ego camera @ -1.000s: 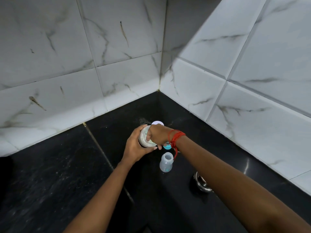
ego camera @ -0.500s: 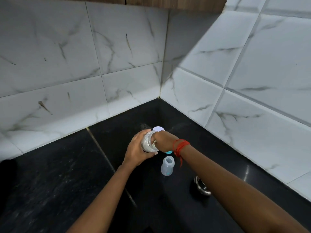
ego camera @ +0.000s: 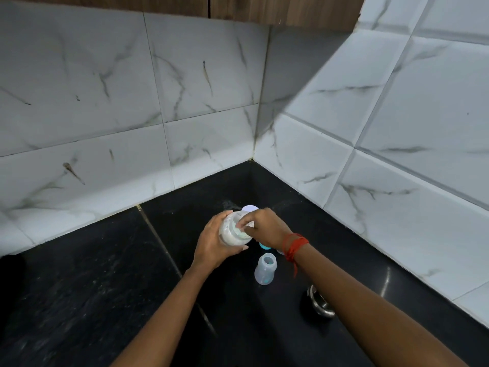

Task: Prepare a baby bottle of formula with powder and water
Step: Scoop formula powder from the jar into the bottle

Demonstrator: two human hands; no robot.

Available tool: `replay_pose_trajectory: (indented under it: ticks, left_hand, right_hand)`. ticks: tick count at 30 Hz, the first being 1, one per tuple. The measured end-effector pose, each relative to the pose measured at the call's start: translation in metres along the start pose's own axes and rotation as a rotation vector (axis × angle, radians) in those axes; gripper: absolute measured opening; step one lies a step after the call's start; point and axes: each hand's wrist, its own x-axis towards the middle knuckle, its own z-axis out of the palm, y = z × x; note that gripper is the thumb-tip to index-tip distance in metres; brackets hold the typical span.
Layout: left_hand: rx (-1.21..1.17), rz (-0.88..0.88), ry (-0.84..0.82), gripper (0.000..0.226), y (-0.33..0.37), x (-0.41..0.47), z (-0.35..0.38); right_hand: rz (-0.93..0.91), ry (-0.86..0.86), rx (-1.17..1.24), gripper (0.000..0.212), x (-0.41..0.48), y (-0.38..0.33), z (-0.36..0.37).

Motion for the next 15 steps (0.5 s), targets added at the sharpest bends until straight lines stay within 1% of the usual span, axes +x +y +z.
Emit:
replay_pose_trajectory:
  ticks: [4,6,10,12,15]
  left_hand:
    - [-0.019,-0.017,0.019,0.098,-0.002,0.003,0.0]
    - [-0.01,-0.01,0.0,0.098,-0.003,0.002,0.001]
    - [0.011,0.056,-0.053,0.095,0.001,0.002,0.002]
    - [0.027,0.078,-0.069,0.097,0.003,0.003,0.002]
    - [0.045,0.088,-0.091,0.098,-0.001,0.005,0.0]
  right_hand:
    - [0.006,0.072,0.012,0.026,0.003,0.004,0.008]
    - [-0.007,0.037,-0.014,0.023,0.009,0.01,0.018]
    - [0.075,-0.059,-0.111,0.009,0.042,0.042,0.04]
    - [0.116,-0.124,-0.11,0.007,0.054,0.055,0.047]
    - [0.12,-0.153,-0.07,0.024,0.061,0.064,0.052]
